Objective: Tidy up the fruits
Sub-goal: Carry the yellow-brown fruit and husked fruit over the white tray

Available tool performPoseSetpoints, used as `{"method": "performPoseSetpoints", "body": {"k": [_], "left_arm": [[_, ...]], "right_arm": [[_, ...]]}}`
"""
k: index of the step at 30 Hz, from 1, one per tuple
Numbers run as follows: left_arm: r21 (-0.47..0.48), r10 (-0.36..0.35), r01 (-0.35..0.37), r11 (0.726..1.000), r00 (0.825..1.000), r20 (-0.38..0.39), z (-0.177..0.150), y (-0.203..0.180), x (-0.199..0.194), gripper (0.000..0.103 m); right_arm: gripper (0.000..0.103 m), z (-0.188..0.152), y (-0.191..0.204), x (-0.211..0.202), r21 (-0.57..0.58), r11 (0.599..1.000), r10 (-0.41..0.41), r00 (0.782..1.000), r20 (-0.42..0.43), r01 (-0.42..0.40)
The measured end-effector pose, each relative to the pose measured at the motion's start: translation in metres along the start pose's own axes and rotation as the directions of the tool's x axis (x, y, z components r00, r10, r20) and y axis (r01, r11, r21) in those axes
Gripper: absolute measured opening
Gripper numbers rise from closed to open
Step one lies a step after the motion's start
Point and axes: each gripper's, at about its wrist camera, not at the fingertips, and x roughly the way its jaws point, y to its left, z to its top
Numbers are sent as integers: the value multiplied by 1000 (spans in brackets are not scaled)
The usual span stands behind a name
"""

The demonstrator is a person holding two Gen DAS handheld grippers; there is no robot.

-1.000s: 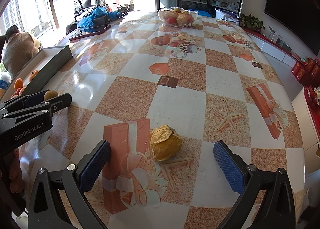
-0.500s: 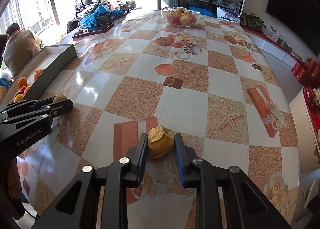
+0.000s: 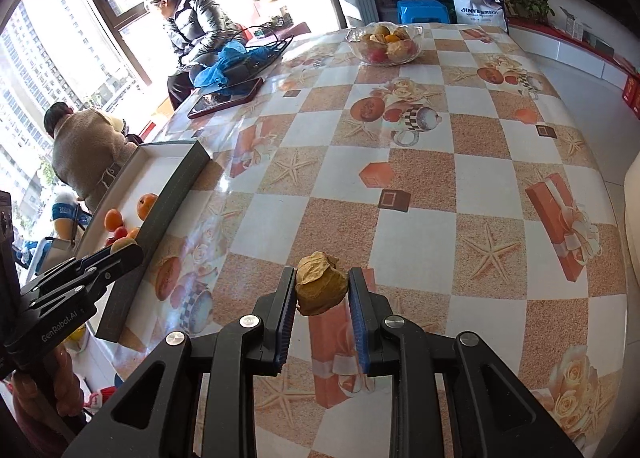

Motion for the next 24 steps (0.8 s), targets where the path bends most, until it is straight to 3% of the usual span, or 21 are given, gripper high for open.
{"method": "performPoseSetpoints", "body": {"k": [7, 14, 19, 24], "left_arm": [[-66, 127, -127, 990, 992, 5, 5, 58, -24, 27], [-168, 226, -233, 958, 972, -56, -4, 120, -25, 27], [-198, 256, -274, 941, 960, -116, -11, 142, -11, 27], [-213, 260, -290, 933, 953, -157, -16, 151, 2, 28]], "right_arm": [[27, 27, 74, 12, -131, 986, 103, 994, -35, -106], [27, 47, 157, 46, -254, 945, 178, 977, -122, -204], [27, 52, 201, 79, -284, 923, 204, 956, -211, -260], [27, 52, 231, 107, -309, 914, 183, 946, -269, -265]]}}
